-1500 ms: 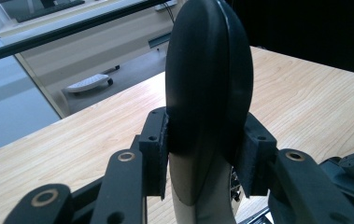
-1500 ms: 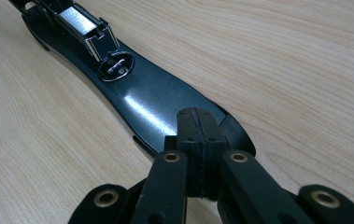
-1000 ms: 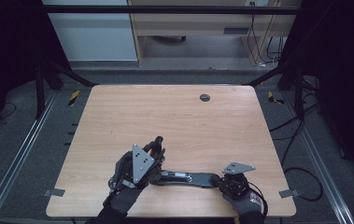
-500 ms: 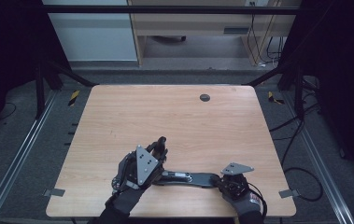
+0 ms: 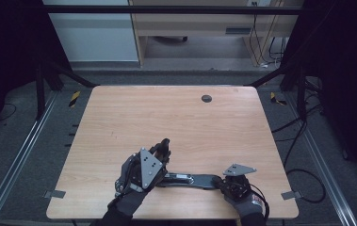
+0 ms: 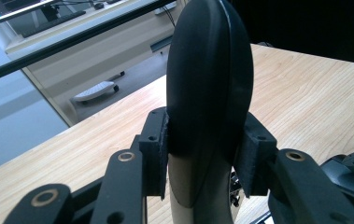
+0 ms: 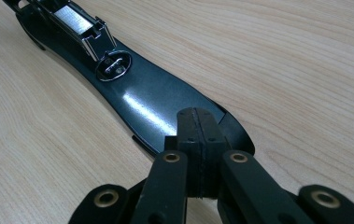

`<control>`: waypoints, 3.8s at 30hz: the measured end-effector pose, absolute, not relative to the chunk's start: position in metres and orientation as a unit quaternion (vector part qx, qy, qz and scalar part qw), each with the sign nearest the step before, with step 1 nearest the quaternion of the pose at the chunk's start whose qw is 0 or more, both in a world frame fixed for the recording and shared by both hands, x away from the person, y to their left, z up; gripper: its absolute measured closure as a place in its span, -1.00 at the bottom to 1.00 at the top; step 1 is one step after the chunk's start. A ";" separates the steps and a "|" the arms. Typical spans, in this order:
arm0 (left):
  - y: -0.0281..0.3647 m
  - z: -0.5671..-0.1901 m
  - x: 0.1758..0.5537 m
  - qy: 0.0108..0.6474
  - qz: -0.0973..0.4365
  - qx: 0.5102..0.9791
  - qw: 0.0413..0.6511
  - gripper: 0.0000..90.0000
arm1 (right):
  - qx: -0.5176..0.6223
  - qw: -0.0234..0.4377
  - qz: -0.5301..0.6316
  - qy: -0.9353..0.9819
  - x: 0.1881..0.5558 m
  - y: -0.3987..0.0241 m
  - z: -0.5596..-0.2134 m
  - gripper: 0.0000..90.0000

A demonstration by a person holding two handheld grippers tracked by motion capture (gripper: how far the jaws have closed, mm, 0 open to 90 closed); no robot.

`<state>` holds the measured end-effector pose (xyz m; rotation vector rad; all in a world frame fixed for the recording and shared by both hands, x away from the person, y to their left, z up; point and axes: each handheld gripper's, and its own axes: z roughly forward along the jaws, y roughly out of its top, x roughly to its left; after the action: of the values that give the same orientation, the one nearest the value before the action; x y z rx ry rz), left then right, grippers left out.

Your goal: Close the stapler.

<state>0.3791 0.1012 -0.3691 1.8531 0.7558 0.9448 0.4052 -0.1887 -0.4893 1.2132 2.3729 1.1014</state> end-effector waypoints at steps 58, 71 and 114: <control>0.038 -0.393 0.371 0.230 0.454 0.771 0.382 0.31 | 0.414 0.135 0.385 0.813 0.407 -0.190 -0.491 1.00; 0.025 -0.401 0.370 0.212 0.468 0.776 0.366 0.30 | 0.417 0.132 0.384 0.813 0.407 -0.191 -0.491 1.00; -0.004 -0.422 0.368 0.170 0.488 0.794 0.319 0.26 | 0.421 0.128 0.390 0.809 0.407 -0.191 -0.491 1.00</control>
<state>0.3683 -0.0039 -0.4221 2.0889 0.4459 1.2844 0.4067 -0.1912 -0.4911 1.2256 2.3527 1.1349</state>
